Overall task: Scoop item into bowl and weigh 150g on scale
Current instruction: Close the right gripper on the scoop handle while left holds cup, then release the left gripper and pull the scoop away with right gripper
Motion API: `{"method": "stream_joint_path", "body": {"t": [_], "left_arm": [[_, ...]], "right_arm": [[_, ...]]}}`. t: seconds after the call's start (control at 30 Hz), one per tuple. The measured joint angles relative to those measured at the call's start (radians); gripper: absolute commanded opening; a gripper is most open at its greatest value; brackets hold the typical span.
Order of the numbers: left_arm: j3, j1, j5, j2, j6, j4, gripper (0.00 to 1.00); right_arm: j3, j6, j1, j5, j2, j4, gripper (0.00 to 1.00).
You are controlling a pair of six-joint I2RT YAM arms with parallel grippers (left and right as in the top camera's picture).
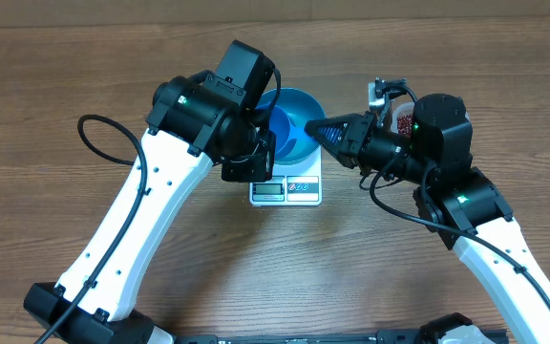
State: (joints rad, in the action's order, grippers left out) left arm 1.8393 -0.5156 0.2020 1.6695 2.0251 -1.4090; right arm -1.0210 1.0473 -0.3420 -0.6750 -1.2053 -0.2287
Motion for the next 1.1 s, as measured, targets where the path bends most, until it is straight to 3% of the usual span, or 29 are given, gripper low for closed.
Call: {"method": "stream_joint_path", "body": {"t": [0.2, 0.3, 0.37, 0.4, 0.47, 0.63, 0.8, 1.1], "left_arm": [[0.000, 0.000, -0.001, 0.000, 0.000, 0.000, 0.09], [0.000, 0.000, -0.003, 0.000, 0.006, -0.001, 0.29], [0.000, 0.000, -0.004, 0.000, 0.007, 0.000, 0.52], [0.000, 0.000, -0.006, 0.000, 0.010, 0.002, 0.59], [0.000, 0.000, -0.012, 0.000, 0.008, 0.000, 0.72], [0.000, 0.000, -0.014, 0.000, 0.008, 0.004, 0.91], [0.000, 0.000, -0.015, 0.000, -0.032, 0.040, 0.97], [0.000, 0.000, -0.015, 0.000, -0.134, 0.072, 0.99]], "right_arm": [[0.000, 0.000, 0.000, 0.000, 0.000, 0.000, 0.04], [0.000, 0.000, 0.000, 0.003, 0.000, 0.000, 0.04], [0.000, -0.001, 0.000, 0.005, 0.000, 0.000, 0.04], [0.000, -0.001, 0.000, 0.005, 0.000, -0.001, 0.04], [0.000, 0.000, 0.000, 0.005, 0.000, -0.001, 0.04], [0.000, 0.000, 0.000, 0.006, 0.000, -0.001, 0.04], [0.000, 0.000, 0.000, 0.006, 0.000, -0.001, 0.04], [0.000, 0.000, 0.000, 0.013, 0.000, -0.006, 0.04]]}}
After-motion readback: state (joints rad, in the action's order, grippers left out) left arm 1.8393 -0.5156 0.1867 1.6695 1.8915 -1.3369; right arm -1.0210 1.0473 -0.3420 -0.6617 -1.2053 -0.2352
